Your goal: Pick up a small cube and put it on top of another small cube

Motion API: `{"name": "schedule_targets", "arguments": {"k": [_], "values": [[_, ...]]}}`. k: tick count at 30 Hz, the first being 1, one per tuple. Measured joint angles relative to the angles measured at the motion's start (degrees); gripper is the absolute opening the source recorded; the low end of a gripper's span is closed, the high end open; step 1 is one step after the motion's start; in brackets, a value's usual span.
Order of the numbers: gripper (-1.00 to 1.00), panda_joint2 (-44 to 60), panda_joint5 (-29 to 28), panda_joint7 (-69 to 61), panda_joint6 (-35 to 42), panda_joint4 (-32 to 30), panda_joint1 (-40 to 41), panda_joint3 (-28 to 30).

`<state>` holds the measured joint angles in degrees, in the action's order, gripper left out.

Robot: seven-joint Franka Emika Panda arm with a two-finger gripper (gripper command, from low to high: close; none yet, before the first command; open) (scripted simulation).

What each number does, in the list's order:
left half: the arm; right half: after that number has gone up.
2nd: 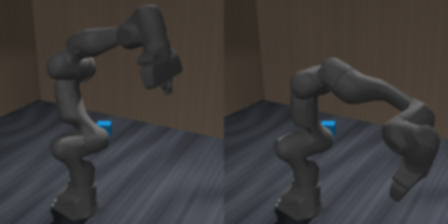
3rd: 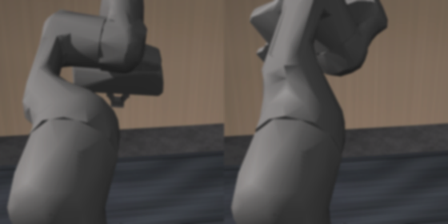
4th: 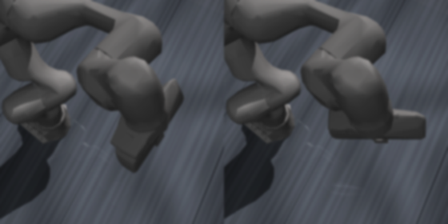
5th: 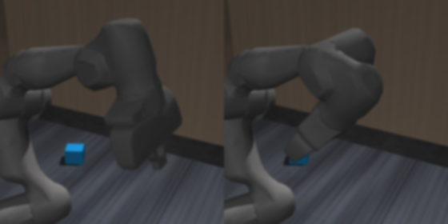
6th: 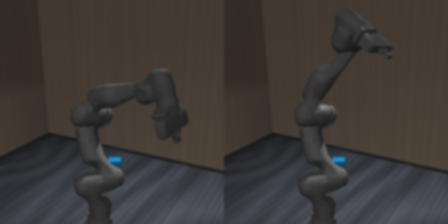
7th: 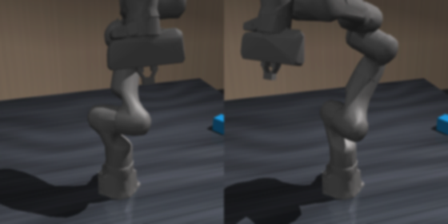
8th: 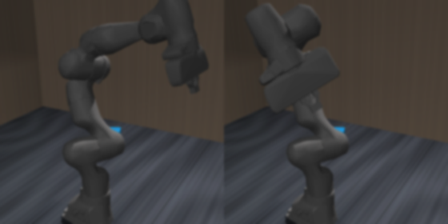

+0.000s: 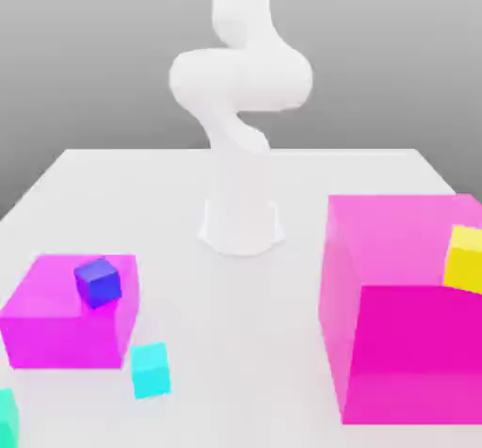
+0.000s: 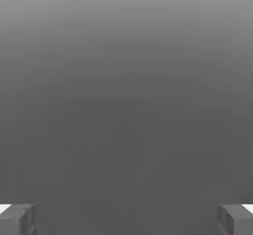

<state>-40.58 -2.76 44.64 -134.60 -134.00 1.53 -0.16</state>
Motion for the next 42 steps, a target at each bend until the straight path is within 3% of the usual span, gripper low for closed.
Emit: {"name": "schedule_targets", "arguments": {"k": [8, 14, 18, 22, 28, 29, 36, 42], "values": [[0.0, 17.21, -7.21, -5.21, -8.94, -7.13, 4.09, 2.26], [0.0, 29.66, -8.47, -11.93, -15.8, -12.45, 5.94, 5.87], [0.0, 37.8, -5.27, -19.32, -20.68, -16.12, 6.95, 8.14], [0.0, 45.73, 2.77, -29.96, -25.57, -19.59, 9.59, 6.61], [0.0, 58.08, 7.22, -34.27, -35.25, -18.31, 12.91, 2.67], [-1.0, 59.49, 7.43, -34.48, -36.38, -18.06, 13.16, 2.38], [-1.0, 59.48, 7.33, -34.38, -36.31, -18.06, 13.33, 2.22], [-1.0, 48.53, 4.42, -31.79, -27.21, -19.89, 12.25, 3.66]]}}
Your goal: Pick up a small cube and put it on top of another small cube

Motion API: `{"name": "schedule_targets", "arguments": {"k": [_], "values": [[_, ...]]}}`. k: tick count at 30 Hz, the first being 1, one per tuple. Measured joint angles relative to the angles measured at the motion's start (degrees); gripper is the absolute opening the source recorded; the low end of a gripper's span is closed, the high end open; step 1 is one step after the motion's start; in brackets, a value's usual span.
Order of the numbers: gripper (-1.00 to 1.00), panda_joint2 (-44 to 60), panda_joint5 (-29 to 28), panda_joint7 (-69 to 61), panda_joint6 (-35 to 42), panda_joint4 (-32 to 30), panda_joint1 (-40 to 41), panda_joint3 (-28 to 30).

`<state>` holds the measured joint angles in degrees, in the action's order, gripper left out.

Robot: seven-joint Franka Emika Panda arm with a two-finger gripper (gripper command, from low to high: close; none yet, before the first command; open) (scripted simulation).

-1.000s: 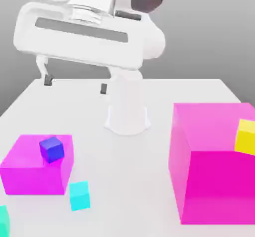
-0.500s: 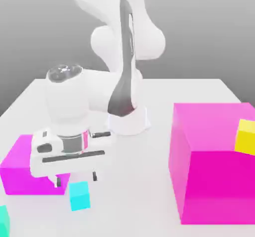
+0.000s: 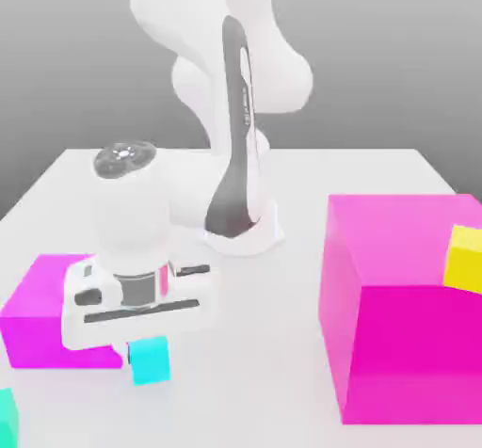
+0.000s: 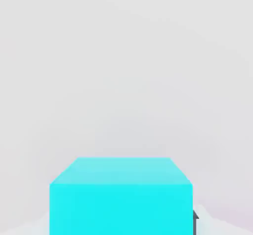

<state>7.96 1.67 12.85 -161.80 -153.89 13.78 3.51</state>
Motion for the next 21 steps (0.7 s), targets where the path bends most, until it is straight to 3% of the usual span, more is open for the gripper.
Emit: {"name": "schedule_targets", "arguments": {"k": [7, 21], "values": [[-1.0, -6.04, -3.31, 20.47, 15.65, 9.8, -9.94, -4.16], [-1.0, -14.82, 0.21, 57.63, 45.5, 30.95, -29.23, -15.67]]}}
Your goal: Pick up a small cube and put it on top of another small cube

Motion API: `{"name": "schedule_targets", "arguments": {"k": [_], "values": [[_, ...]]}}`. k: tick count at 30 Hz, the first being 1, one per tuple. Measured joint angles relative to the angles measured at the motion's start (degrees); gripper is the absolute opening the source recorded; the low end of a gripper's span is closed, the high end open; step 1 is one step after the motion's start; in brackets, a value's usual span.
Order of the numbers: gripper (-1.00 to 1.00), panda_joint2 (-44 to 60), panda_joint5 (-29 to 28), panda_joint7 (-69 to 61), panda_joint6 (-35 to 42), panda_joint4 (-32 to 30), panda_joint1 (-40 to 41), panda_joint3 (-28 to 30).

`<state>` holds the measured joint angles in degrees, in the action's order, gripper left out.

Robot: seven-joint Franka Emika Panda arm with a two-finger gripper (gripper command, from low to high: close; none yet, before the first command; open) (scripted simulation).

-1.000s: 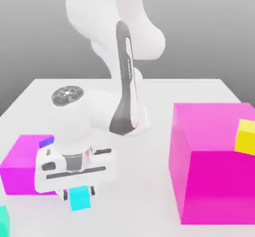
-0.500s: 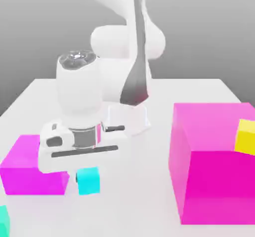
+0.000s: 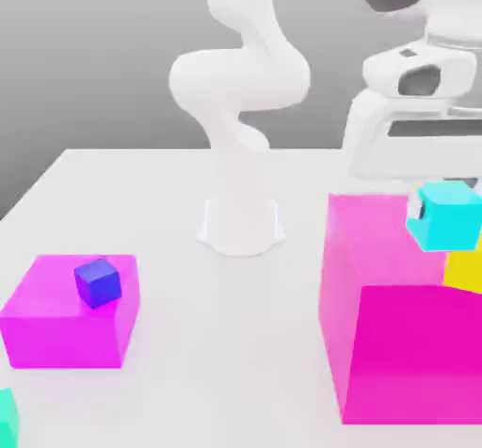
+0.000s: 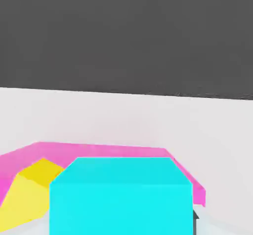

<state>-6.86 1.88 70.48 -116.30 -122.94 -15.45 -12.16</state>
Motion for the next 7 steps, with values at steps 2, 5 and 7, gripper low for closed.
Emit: {"name": "schedule_targets", "arguments": {"k": [2, 5, 7], "values": [[-1.0, 1.12, -0.15, 1.38, -2.9, -1.81, -0.36, -0.46], [1.0, 2.41, -0.36, 1.87, -6.43, -4.07, -0.44, -0.64], [1.0, 2.41, -0.37, 1.87, -6.43, -4.07, -0.44, -0.64]]}}
